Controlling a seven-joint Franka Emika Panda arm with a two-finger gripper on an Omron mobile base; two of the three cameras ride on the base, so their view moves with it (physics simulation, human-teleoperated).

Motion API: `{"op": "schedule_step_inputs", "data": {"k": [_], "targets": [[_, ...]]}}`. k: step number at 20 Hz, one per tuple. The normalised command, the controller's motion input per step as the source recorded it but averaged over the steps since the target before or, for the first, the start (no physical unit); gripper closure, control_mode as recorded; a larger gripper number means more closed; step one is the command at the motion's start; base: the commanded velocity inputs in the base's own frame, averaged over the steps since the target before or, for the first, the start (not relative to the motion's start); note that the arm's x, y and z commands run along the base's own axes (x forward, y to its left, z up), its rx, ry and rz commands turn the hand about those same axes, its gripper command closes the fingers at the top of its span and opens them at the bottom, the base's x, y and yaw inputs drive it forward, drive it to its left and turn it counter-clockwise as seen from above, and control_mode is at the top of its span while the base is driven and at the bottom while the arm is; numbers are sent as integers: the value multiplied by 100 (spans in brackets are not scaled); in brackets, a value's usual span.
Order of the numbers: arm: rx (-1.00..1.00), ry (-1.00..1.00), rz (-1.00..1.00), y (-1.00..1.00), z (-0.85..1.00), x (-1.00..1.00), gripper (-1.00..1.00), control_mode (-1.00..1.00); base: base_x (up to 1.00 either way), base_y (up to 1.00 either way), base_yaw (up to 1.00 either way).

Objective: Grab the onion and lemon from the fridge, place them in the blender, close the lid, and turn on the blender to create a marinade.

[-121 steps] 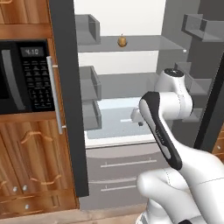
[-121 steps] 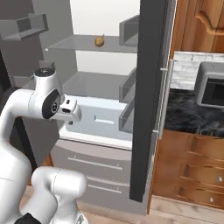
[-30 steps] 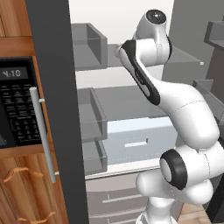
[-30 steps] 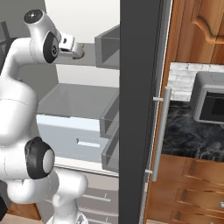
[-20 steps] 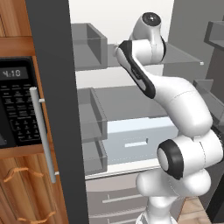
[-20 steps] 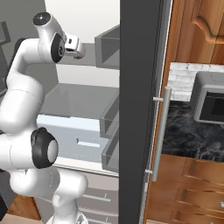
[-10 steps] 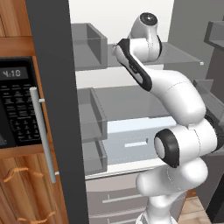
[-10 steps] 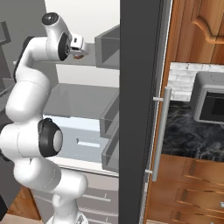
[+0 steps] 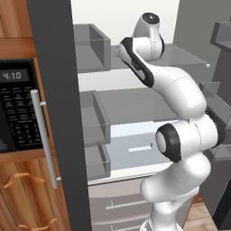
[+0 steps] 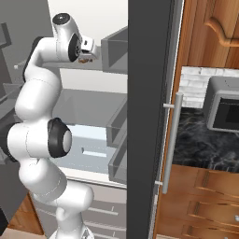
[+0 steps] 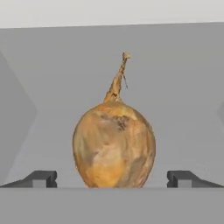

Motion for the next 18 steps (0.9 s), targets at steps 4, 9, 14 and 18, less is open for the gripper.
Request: {"op": "schedule_step_inputs", "data": {"k": [4,9,14,18], "targets": [[0,8,0,0,-8,33,-100,-100,0,0,0],[0,7,0,0,-6,21,-100,-100,0,0,0],[0,4,0,0,-18,14,100,-100,0,0,0],[0,0,0,0,-27,0,100,-100,0,0,0]]}}
